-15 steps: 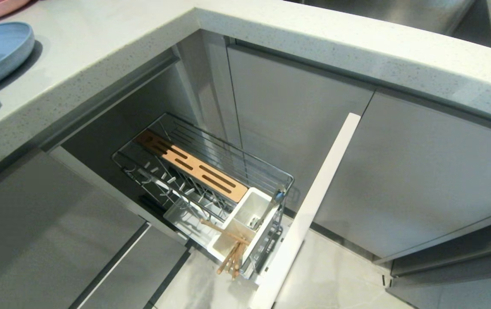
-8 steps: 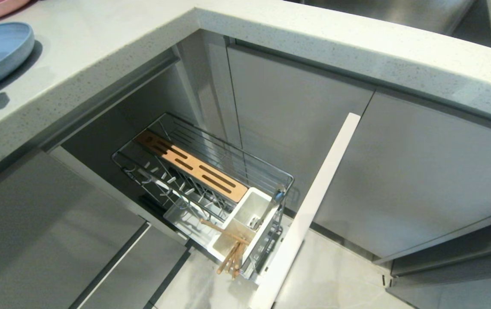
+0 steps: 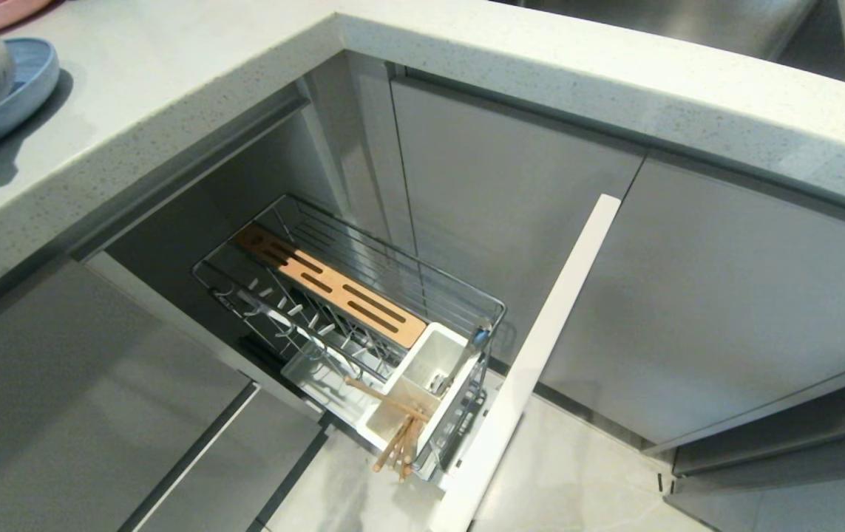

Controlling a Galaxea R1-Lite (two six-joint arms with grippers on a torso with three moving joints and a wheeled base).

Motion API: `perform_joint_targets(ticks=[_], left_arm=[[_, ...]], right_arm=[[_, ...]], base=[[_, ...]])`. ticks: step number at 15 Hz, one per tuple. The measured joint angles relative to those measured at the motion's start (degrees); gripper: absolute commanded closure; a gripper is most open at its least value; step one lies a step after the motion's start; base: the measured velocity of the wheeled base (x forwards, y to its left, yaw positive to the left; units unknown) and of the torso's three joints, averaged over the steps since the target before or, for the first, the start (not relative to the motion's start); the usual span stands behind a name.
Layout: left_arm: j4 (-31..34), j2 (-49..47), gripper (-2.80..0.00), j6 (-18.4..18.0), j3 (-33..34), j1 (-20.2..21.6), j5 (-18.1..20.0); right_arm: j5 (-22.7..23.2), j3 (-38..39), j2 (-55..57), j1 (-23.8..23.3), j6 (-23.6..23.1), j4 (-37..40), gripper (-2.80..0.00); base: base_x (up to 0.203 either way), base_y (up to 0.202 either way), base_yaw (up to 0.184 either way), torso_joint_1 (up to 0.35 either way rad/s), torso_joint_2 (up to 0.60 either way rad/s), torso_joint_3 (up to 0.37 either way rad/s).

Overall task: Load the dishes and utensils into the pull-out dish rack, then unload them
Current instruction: Take the bowl out of the cupboard

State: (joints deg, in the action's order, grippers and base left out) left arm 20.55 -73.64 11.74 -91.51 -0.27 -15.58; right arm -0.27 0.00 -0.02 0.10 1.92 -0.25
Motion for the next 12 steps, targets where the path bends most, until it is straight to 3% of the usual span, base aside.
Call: perform_joint_targets(ticks=[11, 12], left_arm=[[-0.72, 4.86, -2.80, 0.72, 0.04, 0.09, -1.95], [-0.72, 5.77, -1.73, 1.09, 0.04, 0.09, -1.94]], right_arm=[[0.00, 0.00, 0.00, 0.00, 0.00, -0.02, 0.00], [0.00, 0.00, 0.00, 0.00, 0.00, -0.02, 0.00]], base=[[0.000, 0.000, 0.000, 0.000, 0.00, 0.000], [0.000, 0.000, 0.000, 0.000, 0.00, 0.000]])
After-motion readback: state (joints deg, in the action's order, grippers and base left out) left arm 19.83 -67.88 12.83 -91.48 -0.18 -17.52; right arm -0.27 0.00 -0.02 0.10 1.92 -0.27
